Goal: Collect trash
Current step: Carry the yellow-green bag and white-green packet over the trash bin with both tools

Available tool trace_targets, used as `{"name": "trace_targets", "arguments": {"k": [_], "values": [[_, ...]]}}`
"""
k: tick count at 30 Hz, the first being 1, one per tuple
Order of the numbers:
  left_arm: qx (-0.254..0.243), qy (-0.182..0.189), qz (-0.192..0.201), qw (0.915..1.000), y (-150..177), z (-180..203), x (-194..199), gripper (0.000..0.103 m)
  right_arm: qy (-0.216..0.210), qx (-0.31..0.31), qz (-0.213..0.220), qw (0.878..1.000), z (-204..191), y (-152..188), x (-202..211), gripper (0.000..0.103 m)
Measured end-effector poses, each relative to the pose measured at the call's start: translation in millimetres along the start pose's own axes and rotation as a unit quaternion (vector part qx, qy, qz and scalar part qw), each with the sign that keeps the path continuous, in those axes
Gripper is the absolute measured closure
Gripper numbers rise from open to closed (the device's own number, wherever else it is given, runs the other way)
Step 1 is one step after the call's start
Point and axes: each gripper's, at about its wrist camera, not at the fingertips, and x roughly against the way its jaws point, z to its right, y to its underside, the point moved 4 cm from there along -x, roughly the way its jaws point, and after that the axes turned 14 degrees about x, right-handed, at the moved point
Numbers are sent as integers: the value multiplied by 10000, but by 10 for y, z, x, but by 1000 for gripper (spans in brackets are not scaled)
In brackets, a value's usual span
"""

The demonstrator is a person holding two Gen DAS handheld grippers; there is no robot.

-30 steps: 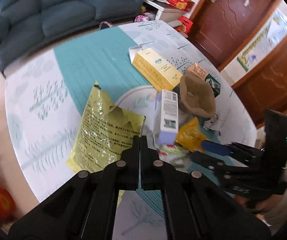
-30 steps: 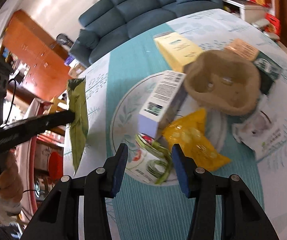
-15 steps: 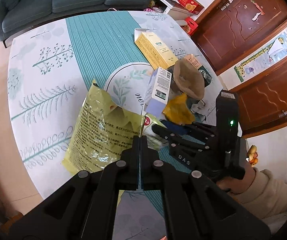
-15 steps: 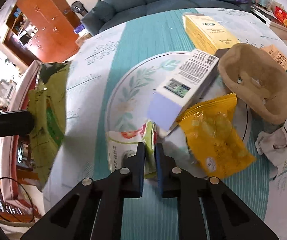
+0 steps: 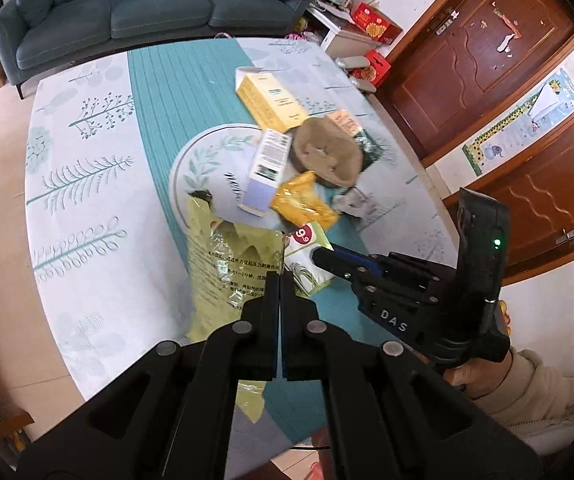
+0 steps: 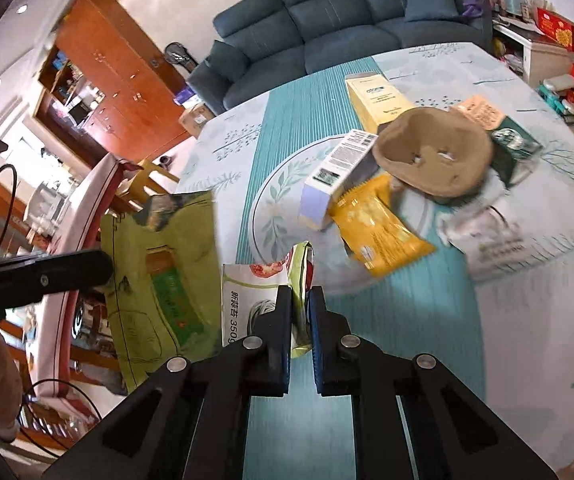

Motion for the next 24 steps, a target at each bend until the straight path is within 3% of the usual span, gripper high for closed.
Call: {"name": "trace_targets", "arguments": {"k": [9, 15, 24], "values": [[134, -28, 473, 9988, 743, 640, 236, 103, -318, 410, 139, 9986, 146, 721, 822, 95], [266, -68, 677, 9973, 1518, 1170, 323, 103, -455, 610, -8, 9971, 197, 1416, 1392, 95], [216, -100, 317, 9992, 2567, 1712, 324, 103, -538, 75, -404, 9977, 401, 2478, 1780, 95]]}}
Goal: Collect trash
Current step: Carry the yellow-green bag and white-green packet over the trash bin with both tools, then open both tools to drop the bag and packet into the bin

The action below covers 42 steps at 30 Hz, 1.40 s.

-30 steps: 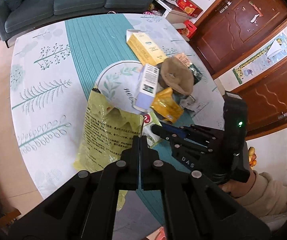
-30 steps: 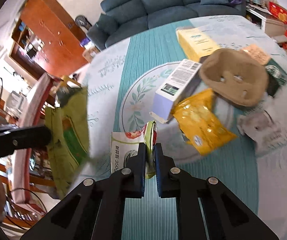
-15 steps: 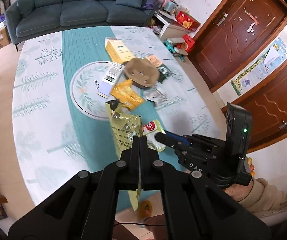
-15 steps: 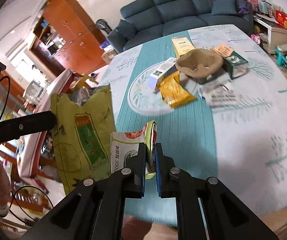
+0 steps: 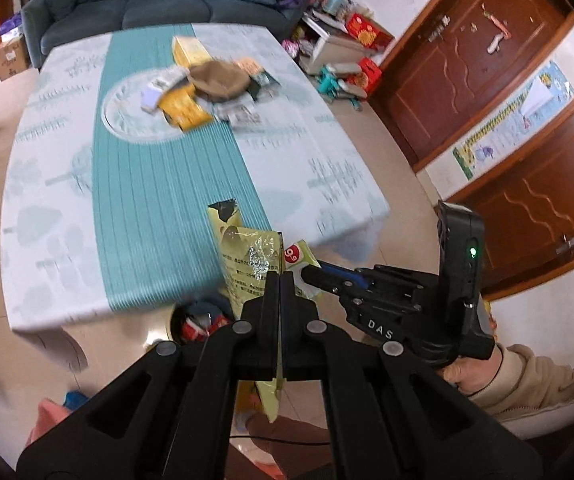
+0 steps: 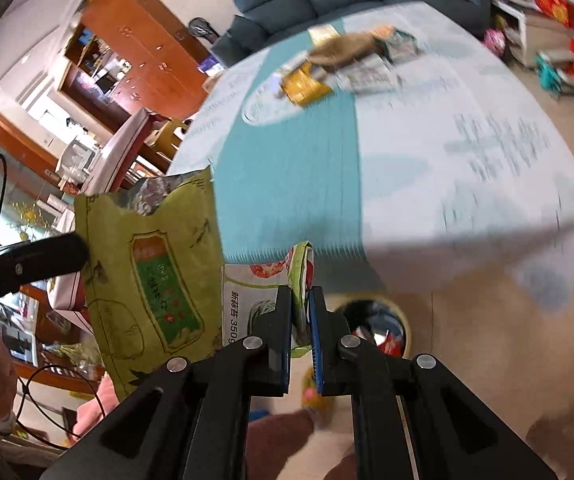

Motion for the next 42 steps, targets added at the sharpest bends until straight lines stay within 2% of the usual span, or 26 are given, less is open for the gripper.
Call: {"name": "trace_targets", "arguments": {"k": [6, 13, 18, 24, 30, 33, 35, 38, 40, 41, 42], "values": [[-337, -66, -456, 9984, 507, 69, -282, 103, 114, -533, -295, 9981, 144, 612, -282, 95], [-520, -115, -798, 9954, 837, -258, -923, 103, 442, -938, -594, 9928, 357, 1256, -947, 95], [-828, -309, -786, 9930, 1080, -547, -1534, 103, 602, -1276, -692, 9876, 591, 1653, -1497, 95], [-1152, -562, -685, 9894, 1345, -953, -2520, 103, 713, -1385, -908, 9836, 858, 2097, -2286, 95], [-1130, -877, -490, 9885, 1481, -1384, -3404, 103, 700, -1336, -1114, 9823, 986, 2376, -2972, 94], [-996, -1077, -360, 9885, 1509, -1598, -3718, 103, 711, -1416, -1166, 9805, 1030, 2458, -3190, 84], [-988, -1204, -326, 9873, 1528, -1701, -3858, 103, 685, -1484, -1209, 9791, 1057, 2427, -3270, 67], [-1024, -1469, -453, 9828, 1603, -1870, -4097, 103, 657, -1507, -1173, 9794, 1033, 2442, -3308, 64], [-1020, -1626, -615, 9795, 1672, -1972, -4212, 98, 700, -1456, -1174, 9799, 1028, 2442, -3301, 63], [-1001, -1690, -640, 9784, 1690, -2011, -4234, 88, 698, -1449, -1168, 9800, 1046, 2408, -3287, 62], [-978, -1763, -642, 9773, 1710, -2058, -4248, 71, 694, -1458, -1248, 9790, 1055, 2404, -3291, 62]]}}
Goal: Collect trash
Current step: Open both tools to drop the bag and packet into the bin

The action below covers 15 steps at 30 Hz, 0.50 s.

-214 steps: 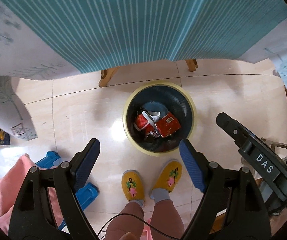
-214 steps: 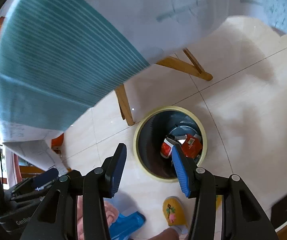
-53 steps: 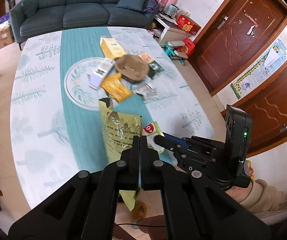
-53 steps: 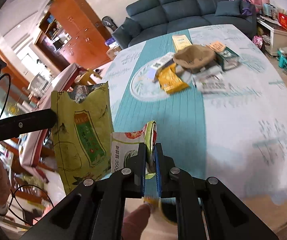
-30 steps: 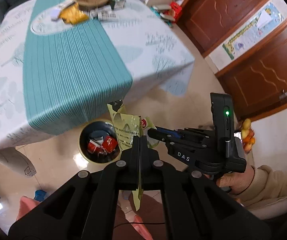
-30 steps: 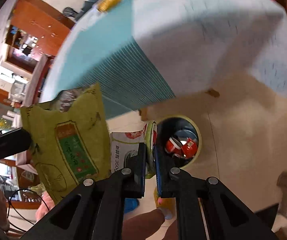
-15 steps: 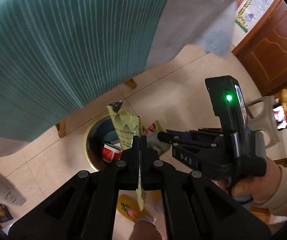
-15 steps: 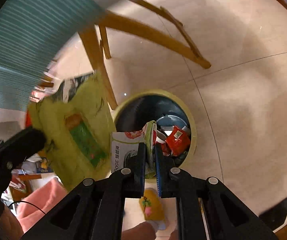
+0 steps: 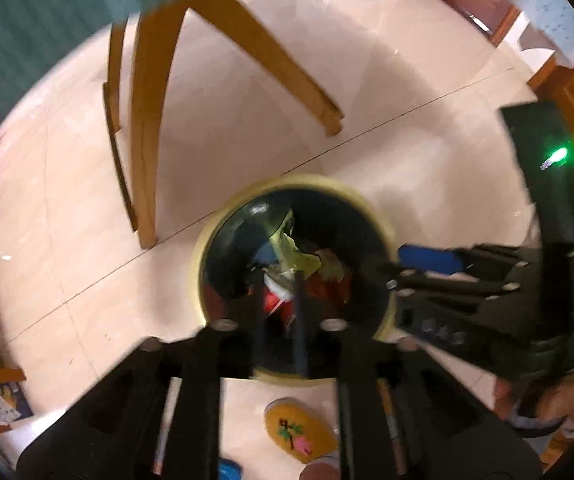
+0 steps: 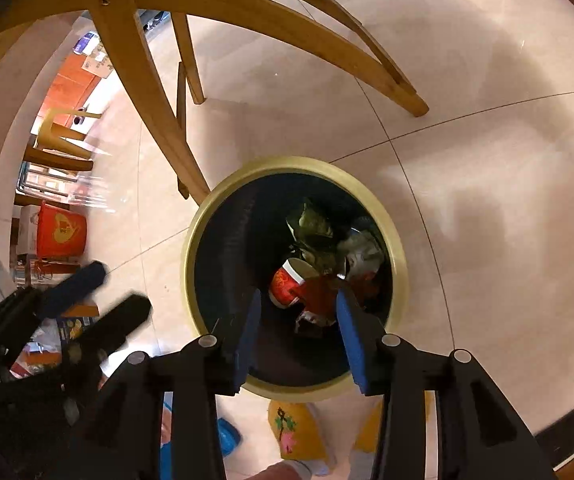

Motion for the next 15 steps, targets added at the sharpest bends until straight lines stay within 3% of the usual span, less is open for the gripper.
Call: {"name": "trace_targets", "arguments": {"k": [1, 2, 3, 15], "values": [[16, -22, 10, 10000, 3, -32, 3, 60, 15, -10, -4, 10000, -7, 4, 19, 62], [34, -50, 31, 10000, 3, -62, 10, 40, 22, -23, -2, 10000, -9, -1, 33, 62], [67, -82, 78, 9999, 3, -92, 32, 32, 6, -38, 8, 10000, -21, 3, 58, 62], [448, -93, -193, 9988, 9, -83, 533, 31, 61, -34, 94, 9999, -90, -127, 568, 62]]}}
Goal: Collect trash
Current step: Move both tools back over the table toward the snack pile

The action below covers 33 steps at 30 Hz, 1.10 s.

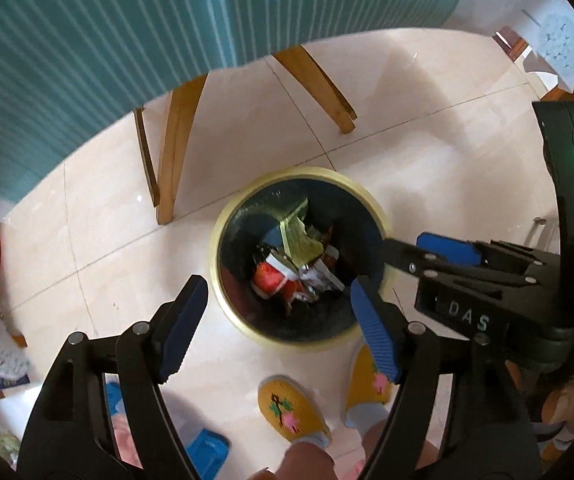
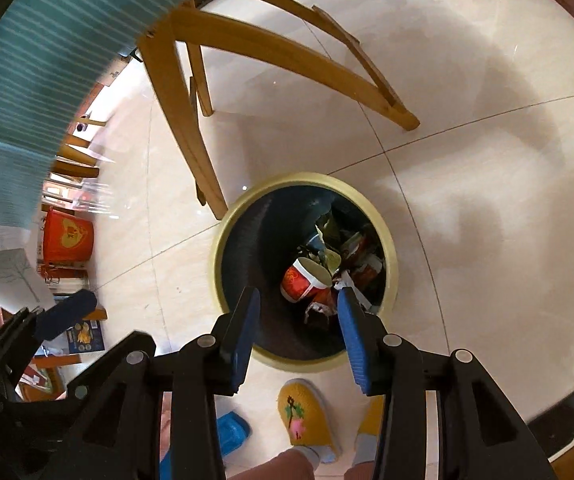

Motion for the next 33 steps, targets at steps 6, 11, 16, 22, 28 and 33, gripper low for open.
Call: {"name": "trace_targets", "arguments": {"k": [6, 11, 16, 22, 28, 33], "values": [[35, -131, -165, 9998, 57, 8, 551, 31, 44, 73, 106, 9999, -164, -18, 569, 62], [163, -102, -204, 9996, -13, -18, 1093, 32, 80, 52, 262, 9996, -335, -25, 1200, 62], [199, -103, -104, 9997, -93, -60, 1772, 32, 103, 36, 476, 9988, -572, -35, 1889, 62], [325, 87, 137, 9993, -182, -178, 2576, 32, 180, 94, 840, 9963, -919, -58, 2651, 62], [388, 493, 408, 9972, -336, -258, 3241, 32, 220, 48, 1243, 9920, -1183, -116, 3293, 62], [452, 741, 724, 9936, -533, -280, 3723, 32, 339, 78, 1510, 9879, -1321, -180, 3703, 62]]}}
